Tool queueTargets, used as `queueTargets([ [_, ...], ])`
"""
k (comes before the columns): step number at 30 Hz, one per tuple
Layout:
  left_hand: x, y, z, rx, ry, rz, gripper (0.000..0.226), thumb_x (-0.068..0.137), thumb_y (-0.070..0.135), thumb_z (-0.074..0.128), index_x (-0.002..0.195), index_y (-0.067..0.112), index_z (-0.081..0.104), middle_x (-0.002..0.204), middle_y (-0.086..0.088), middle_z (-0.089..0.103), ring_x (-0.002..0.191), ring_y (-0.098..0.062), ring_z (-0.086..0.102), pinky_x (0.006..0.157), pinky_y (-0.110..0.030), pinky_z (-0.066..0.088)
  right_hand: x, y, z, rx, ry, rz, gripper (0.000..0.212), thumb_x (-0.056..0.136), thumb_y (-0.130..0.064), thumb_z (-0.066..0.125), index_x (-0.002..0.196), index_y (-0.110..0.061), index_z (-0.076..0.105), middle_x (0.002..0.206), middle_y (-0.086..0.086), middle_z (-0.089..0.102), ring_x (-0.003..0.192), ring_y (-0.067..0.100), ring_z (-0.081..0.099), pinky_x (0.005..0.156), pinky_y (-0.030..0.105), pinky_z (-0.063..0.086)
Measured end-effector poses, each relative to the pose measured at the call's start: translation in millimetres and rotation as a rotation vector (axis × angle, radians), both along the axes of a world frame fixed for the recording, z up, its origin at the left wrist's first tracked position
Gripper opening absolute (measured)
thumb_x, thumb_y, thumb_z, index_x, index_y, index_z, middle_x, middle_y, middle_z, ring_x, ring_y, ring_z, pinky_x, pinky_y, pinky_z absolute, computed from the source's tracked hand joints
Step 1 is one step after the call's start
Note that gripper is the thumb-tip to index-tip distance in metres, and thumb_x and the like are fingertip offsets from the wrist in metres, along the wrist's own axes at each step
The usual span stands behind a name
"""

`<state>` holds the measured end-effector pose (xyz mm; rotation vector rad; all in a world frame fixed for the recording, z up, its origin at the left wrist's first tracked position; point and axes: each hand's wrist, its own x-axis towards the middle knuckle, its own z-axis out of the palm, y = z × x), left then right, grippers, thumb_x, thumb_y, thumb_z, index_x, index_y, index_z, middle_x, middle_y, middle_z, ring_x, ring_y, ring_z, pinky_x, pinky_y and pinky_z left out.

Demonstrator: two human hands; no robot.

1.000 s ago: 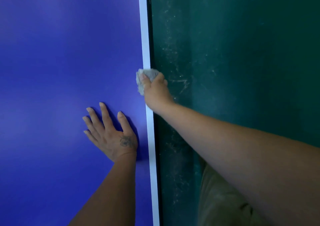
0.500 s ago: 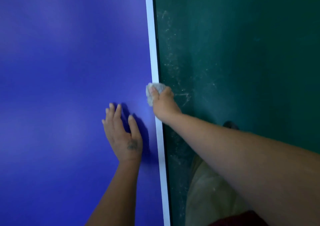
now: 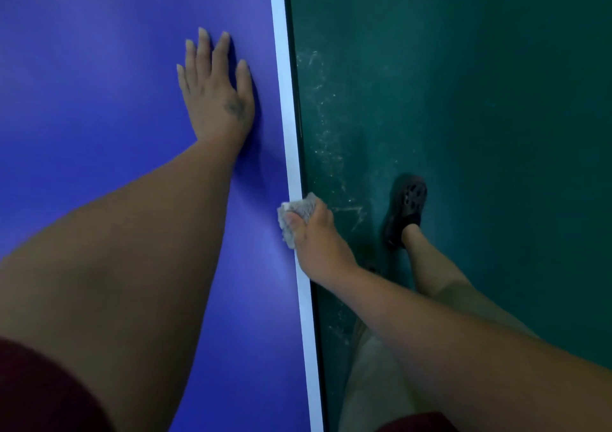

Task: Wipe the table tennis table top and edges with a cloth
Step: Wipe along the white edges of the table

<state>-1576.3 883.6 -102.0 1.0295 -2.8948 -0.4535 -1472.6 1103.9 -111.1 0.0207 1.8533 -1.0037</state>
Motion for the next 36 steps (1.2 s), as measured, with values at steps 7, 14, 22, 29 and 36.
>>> queueTargets([
  [7,-7,1,-5,-0.075,0.030,0.080,0.055,0.112,0.045,0.035,0.166,0.033,0.041,0.178,0.002,0.024,0.167,-0.020,0.013,0.135,-0.039,0.005,-13,-23,9,0.056,-0.087,-0.175,0.067,0.111,-0.054,0.041,0.167,-0.023,0.020,0.166,0.002,0.031,0.144,0.026,0.047,0.118,0.046,0.042],
  [14,-12,-2,-11,-0.113,0.057,0.076,0.053,0.112,0.040,0.041,0.163,0.029,0.046,0.176,-0.002,0.029,0.165,-0.025,0.020,0.135,-0.042,0.011,-122,-89,1,0.087,-0.006,-0.243,0.068,0.110,-0.057,0.043,0.155,-0.008,0.037,0.157,0.017,0.043,0.142,0.035,0.049,0.116,0.045,0.041],
  [22,-14,-4,-14,-0.130,0.064,0.070,0.052,0.112,0.035,0.047,0.162,0.026,0.048,0.176,-0.005,0.030,0.165,-0.027,0.022,0.134,-0.048,0.017,-250,-161,-16,0.062,0.052,-0.262,0.074,0.109,-0.063,0.038,0.154,-0.004,0.034,0.161,0.020,0.039,0.142,0.039,0.048,0.111,0.043,0.040],
  [29,-15,-5,-15,-0.145,0.064,0.060,0.051,0.111,0.033,0.050,0.162,0.025,0.049,0.175,-0.006,0.032,0.165,-0.028,0.023,0.132,-0.052,0.021,-197,-123,-5,0.023,0.154,-0.148,0.073,0.109,-0.057,0.043,0.163,-0.011,0.029,0.163,0.014,0.040,0.146,0.033,0.047,0.114,0.042,0.039],
  [36,-17,-4,-15,-0.129,0.057,0.065,0.051,0.111,0.030,0.050,0.162,0.025,0.049,0.176,-0.005,0.030,0.165,-0.027,0.021,0.133,-0.052,0.019,-155,-99,-3,0.018,0.099,-0.160,0.072,0.109,-0.052,0.044,0.167,-0.014,0.024,0.165,0.009,0.034,0.151,0.027,0.040,0.118,0.035,0.034],
])
